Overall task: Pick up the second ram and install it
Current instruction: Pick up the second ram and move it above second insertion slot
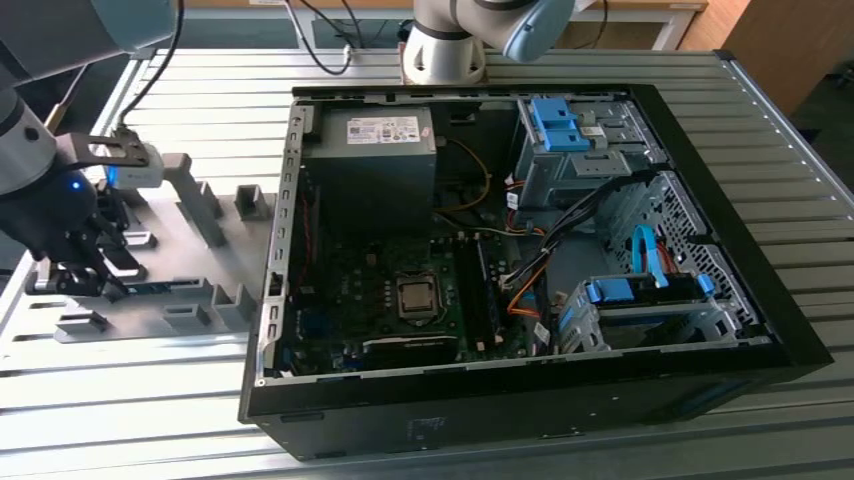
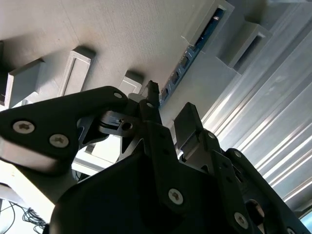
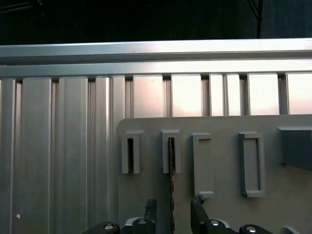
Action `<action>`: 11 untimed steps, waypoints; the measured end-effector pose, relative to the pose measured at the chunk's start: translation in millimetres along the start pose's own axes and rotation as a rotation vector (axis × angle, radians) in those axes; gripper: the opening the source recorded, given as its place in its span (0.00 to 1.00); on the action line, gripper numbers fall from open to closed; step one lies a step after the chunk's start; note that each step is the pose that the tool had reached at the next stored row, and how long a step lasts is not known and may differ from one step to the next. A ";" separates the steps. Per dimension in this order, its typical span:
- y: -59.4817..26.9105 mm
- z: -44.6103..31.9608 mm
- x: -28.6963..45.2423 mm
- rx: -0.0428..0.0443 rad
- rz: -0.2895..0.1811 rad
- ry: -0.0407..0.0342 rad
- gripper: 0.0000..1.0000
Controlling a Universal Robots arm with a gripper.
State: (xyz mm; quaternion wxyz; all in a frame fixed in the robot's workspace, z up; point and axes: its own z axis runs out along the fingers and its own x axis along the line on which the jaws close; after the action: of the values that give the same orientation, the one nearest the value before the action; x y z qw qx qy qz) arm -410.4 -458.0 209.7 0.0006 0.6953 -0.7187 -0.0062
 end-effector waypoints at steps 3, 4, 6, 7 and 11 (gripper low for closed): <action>0.0 4.2 0.7 0.0001 0.000 0.0000 0.41; 0.0 5.1 1.0 0.0000 0.000 0.0000 0.41; -0.1 6.7 1.3 0.0001 0.000 -0.0001 0.41; -0.1 7.3 1.3 0.0001 0.000 -0.0001 0.41; -0.1 8.5 1.4 -0.0001 0.000 0.0001 0.32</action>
State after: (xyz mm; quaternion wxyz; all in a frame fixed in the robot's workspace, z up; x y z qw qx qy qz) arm -410.5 -459.3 201.1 0.0007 0.6953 -0.7187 -0.0062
